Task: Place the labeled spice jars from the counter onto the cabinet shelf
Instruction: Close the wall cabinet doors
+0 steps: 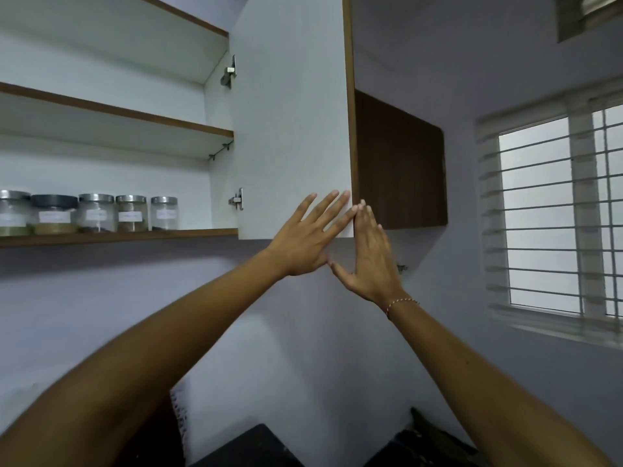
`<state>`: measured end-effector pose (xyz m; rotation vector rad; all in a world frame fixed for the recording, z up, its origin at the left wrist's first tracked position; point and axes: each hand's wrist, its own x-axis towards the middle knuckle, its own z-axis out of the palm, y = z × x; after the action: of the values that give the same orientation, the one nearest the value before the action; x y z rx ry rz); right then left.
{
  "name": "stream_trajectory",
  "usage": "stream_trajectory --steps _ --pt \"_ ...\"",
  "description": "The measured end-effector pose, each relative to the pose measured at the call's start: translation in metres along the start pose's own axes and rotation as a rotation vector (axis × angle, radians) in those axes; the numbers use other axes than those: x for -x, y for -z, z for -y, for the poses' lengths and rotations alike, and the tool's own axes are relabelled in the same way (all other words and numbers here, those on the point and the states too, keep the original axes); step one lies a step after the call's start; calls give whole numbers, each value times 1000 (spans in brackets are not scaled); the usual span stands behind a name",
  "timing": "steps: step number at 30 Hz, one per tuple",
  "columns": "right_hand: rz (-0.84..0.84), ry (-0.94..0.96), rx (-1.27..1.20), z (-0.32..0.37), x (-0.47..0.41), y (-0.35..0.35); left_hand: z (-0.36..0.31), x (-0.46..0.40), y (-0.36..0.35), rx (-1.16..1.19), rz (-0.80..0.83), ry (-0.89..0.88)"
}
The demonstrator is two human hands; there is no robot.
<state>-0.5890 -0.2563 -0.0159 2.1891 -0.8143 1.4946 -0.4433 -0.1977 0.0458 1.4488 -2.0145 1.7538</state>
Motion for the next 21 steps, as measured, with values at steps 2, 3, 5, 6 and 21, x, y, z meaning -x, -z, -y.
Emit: stream_trajectory --steps 2,3,5,6,21 --pt "-37 37 -38 18 1 0 9 17 5 -20 -46 -6" --pt "-58 56 -66 28 1 0 15 26 7 -39 -65 -8" --pt "-89 88 -111 49 0 -3 26 45 11 -84 -99 -5" --pt "-97 103 -127 59 0 -5 32 54 14 -111 -118 2" --pt "-37 297 -308 229 -20 -56 132 214 42 -363 -14 164"
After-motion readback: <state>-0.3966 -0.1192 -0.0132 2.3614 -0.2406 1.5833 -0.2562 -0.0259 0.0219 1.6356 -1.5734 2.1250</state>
